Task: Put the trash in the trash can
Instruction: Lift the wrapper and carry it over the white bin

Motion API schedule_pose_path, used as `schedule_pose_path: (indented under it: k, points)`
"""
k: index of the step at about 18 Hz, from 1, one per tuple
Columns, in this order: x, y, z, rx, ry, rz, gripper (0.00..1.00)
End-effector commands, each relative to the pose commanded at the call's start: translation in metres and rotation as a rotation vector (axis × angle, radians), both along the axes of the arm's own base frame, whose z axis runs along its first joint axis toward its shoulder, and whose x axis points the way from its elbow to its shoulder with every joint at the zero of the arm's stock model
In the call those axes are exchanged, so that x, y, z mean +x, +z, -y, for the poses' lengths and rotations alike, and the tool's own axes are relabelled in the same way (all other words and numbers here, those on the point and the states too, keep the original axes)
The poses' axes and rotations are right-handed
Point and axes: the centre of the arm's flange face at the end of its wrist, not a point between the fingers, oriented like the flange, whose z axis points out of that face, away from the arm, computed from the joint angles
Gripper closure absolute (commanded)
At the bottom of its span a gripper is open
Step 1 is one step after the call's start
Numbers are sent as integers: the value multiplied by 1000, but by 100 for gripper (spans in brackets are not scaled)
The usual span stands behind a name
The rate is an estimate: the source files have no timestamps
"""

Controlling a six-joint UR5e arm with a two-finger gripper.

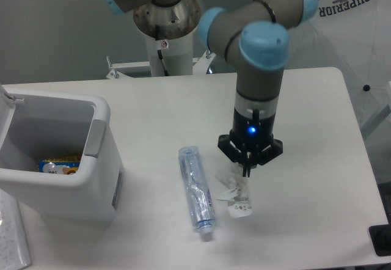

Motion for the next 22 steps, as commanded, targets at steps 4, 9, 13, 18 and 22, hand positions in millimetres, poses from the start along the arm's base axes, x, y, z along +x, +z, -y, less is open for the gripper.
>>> schedule_pose_path:
  k: [4, 9, 13, 18, 22]
  points:
    - [33, 41, 4, 93, -21, 1, 100]
    - [98, 76, -14, 139, -91, -15, 100]
    - [149, 98, -25, 172, -128, -8, 100]
    - [198, 110, -33, 191, -186, -1, 100]
    - [227, 94, -25, 168, -227, 13, 100]
